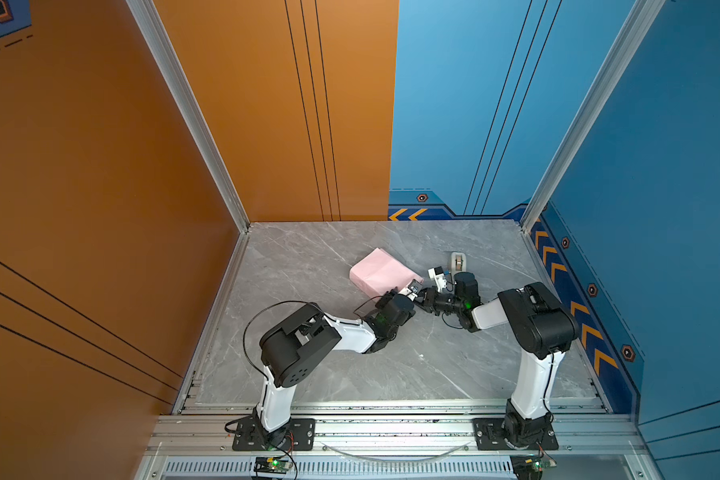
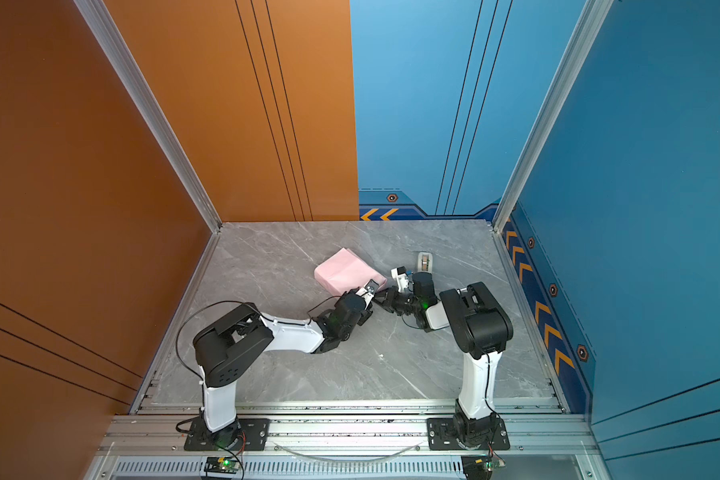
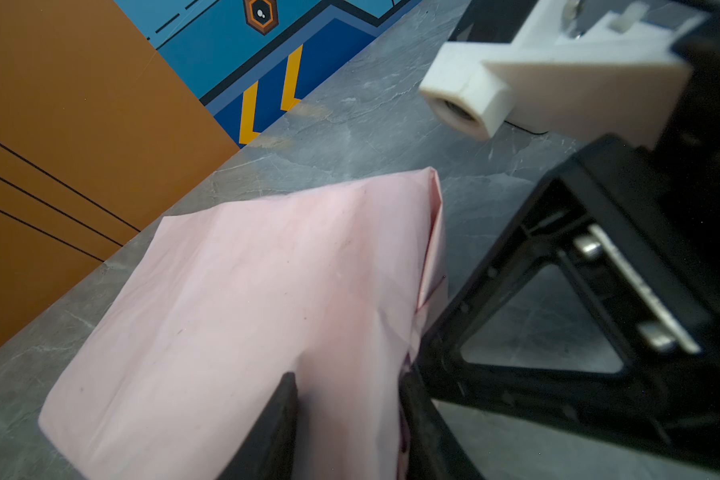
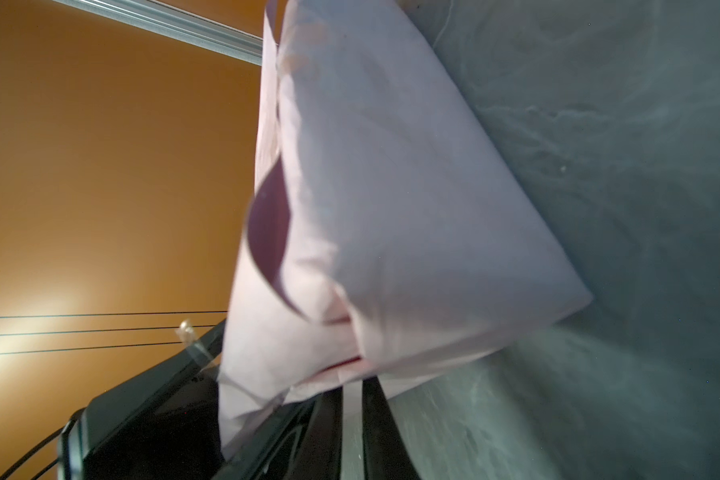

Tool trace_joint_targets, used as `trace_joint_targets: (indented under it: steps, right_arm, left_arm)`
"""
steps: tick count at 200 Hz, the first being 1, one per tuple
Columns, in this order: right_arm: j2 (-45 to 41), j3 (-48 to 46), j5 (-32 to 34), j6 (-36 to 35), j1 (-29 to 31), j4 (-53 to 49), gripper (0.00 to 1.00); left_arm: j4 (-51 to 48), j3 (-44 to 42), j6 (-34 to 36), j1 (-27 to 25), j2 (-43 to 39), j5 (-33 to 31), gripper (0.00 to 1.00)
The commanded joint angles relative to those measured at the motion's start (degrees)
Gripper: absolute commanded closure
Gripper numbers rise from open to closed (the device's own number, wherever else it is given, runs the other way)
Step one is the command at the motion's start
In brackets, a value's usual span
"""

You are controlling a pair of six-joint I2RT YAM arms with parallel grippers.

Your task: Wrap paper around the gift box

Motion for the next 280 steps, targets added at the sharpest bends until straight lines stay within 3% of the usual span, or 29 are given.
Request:
trace_joint_targets:
  steps: [1, 70, 235, 280]
  right_arm:
    - [-4.53, -3.33, 1.91, -0.27, -1.68, 5.70, 0.86]
    - [-10.27, -4.03, 1.59, -3.14, -1.06, 2.53, 0.96]
    - [-2.22, 5.77, 4.90, -2.81, 1.52, -2.53, 0.99]
    - [-2.42, 9.00, 8.46, -8.46, 2.50, -15.00, 0.99]
  left_arm:
    - [-24.61, -6.09, -2.79, 0.04, 8.73, 14.21, 0.60]
    - [-24.52, -6.14, -2.69, 0.10, 8.56, 14.08, 0.60]
    - [-23.74, -6.23, -2.91, -0.11, 8.74, 14.26, 0.60]
    - [-23.79, -6.49, -3.06, -0.12, 8.65, 14.05, 0.60]
